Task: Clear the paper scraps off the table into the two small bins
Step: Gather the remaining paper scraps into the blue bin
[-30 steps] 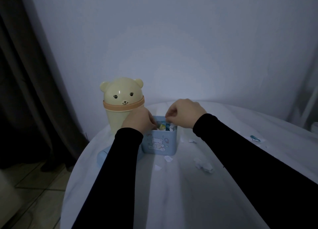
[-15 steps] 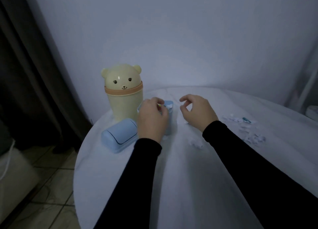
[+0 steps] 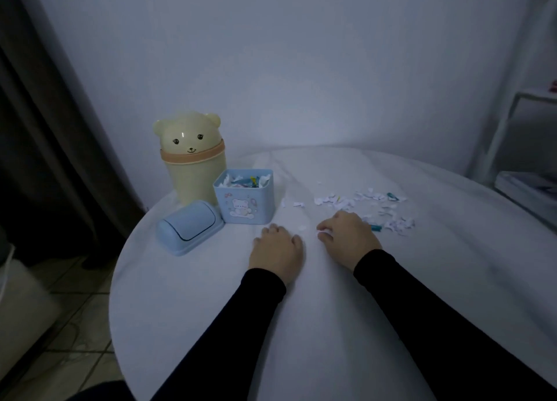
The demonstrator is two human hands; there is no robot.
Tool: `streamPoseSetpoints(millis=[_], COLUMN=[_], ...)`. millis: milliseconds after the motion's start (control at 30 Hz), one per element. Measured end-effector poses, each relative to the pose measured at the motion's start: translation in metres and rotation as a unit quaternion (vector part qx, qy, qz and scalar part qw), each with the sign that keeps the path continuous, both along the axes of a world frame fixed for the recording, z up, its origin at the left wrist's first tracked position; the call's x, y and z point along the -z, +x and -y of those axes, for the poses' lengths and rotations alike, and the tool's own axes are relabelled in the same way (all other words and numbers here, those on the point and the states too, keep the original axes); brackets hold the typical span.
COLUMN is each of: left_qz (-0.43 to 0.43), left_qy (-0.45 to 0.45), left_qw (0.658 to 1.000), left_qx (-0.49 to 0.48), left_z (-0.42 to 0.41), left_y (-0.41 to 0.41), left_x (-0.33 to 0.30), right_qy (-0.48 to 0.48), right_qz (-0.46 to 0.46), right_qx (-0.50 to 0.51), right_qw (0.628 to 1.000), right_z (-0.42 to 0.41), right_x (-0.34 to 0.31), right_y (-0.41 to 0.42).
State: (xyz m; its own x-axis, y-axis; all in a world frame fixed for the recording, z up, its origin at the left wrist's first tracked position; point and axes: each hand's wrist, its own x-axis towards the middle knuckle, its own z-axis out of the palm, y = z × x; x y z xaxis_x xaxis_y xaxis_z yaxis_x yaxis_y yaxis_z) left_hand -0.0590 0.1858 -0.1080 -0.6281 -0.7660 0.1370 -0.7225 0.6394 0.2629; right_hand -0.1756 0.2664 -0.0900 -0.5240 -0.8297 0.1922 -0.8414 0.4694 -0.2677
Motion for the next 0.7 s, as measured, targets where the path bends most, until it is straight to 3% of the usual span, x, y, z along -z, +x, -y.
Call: streamPoseSetpoints(millis=[133, 267, 367, 467, 533, 700], left_qz=[0.001, 0.038, 0.034, 0.003, -0.026, -0.023], left_qy=[0.002, 0.012, 0.007, -0.005, -0.025, -0.022], left_qw=[0.998, 0.999, 0.999, 0.998, 0.998, 0.998], left_qx=[0.065, -0.012, -0.019, 0.061, 0.055, -0.051], left_z=[-0.023, -0.019, -0.01, -0.006, 0.001, 0.027], left_y=[-0.027, -0.047, -0.065, -0.076, -0.079, -0.086], left_x=[0.002, 0.003, 0.003, 0.002, 0.001, 0.005], right_qy=[-0.068, -0.032, -0.029, -0.09, -0.138, -0.171], right_qz=[-0.015, 0.079, 0.106, 0.105, 0.091, 0.049], right_qx=[0.127, 0.241, 0.194, 0.102, 0.074, 0.164], right_qw=[0.989, 0.967, 0.975, 0.985, 0.983, 0.97], right_z=[-0.017, -0.017, -0.008, -0.002, -0.002, -0.006], right_x=[0.002, 0.011, 0.018, 0.018, 0.015, 0.012], right_y=[-0.021, -0.036, -0.039, -0.042, -0.051, -0.079])
